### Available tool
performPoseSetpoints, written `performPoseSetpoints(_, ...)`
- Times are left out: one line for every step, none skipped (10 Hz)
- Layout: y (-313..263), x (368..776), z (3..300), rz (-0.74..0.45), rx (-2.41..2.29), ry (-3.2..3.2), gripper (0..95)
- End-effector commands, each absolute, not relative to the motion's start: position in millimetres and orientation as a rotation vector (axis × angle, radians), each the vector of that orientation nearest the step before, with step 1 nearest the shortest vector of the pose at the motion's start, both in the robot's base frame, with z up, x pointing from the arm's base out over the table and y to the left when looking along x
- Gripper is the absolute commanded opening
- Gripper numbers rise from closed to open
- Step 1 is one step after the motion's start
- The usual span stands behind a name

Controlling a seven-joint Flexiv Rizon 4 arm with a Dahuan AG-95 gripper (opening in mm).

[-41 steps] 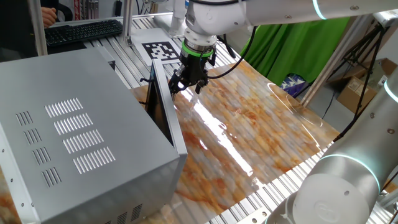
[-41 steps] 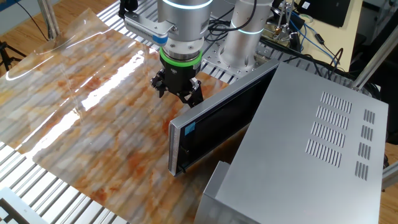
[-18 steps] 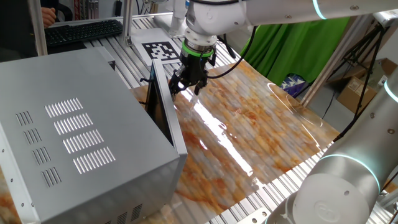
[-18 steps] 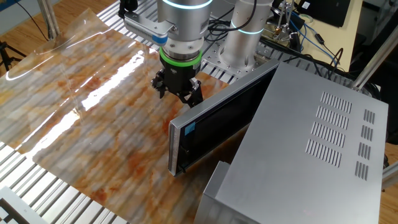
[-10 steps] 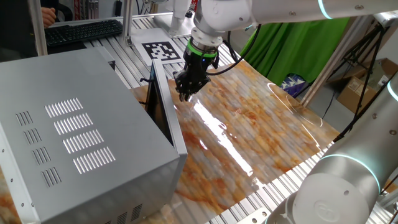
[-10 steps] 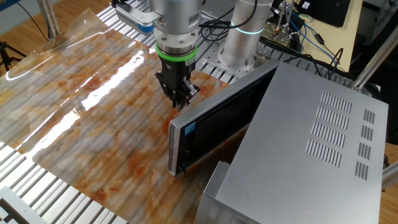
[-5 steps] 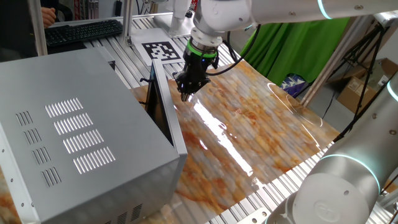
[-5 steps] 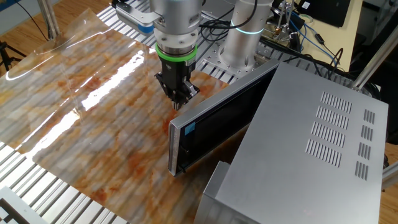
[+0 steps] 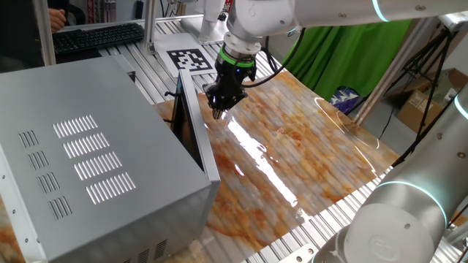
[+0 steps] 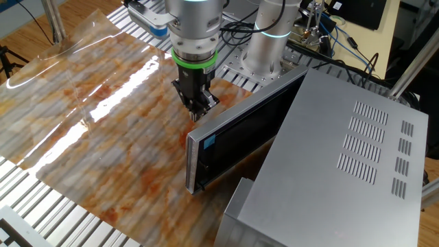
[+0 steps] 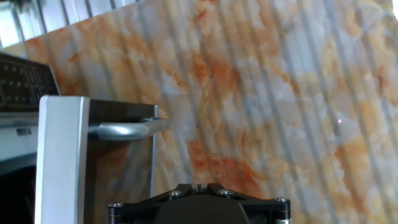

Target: Close the microwave door

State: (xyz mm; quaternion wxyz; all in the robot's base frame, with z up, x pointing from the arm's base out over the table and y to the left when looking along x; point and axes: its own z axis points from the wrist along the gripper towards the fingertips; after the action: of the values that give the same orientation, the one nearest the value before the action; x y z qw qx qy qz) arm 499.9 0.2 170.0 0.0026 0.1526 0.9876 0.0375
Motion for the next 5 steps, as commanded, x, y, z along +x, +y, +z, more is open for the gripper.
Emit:
performPoseSetpoints(0.0, 499.5, 170.1, 0.111, 0.603, 3.077, 0.0)
performPoseSetpoints(-0.1, 499.6, 170.1, 0.109, 0.64, 3.07, 0.0)
performPoseSetpoints(-0.1, 499.7, 170.1, 0.11, 0.652, 3.067, 0.0)
performPoseSetpoints(0.1, 500.8, 169.8, 0.113, 0.631, 3.068, 0.0)
performPoseSetpoints(0.2, 502.0, 169.8, 0.112, 0.607, 3.07, 0.0)
